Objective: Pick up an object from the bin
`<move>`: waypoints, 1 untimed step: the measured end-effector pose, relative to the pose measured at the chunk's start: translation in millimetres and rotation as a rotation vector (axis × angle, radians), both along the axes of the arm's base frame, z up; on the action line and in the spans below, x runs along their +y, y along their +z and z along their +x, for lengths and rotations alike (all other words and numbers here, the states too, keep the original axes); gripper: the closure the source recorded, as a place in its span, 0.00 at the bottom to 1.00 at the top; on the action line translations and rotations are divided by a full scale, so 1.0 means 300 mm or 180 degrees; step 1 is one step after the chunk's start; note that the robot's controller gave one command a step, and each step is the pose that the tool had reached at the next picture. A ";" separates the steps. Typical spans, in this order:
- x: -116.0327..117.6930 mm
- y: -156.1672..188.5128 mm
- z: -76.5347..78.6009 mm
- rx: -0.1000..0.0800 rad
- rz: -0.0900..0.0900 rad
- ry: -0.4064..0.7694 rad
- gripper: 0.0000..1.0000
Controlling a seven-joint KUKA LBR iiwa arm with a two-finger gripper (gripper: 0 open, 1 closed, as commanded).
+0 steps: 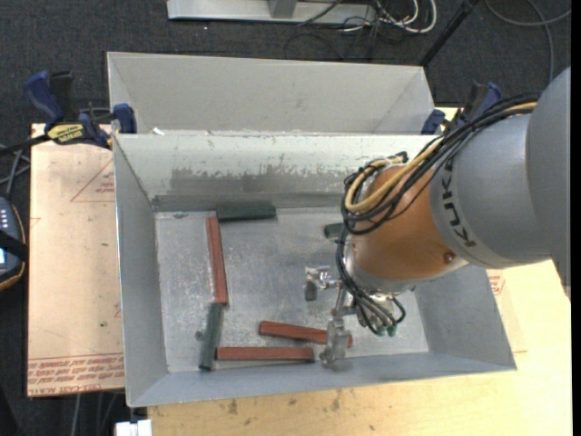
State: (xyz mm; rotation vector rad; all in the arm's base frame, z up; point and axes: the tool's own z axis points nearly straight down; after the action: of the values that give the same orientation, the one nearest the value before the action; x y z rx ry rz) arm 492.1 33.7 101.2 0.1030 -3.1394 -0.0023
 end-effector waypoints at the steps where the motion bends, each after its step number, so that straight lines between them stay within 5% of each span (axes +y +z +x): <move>1: -0.008 -0.110 0.069 -0.0008 -0.0002 0.0354 0.00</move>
Offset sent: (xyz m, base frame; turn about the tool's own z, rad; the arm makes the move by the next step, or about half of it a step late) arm -0.0122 -0.0047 -0.0312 0.0378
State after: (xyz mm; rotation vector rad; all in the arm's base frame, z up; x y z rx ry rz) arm 512.6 31.2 68.3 0.2776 -3.1314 -0.0012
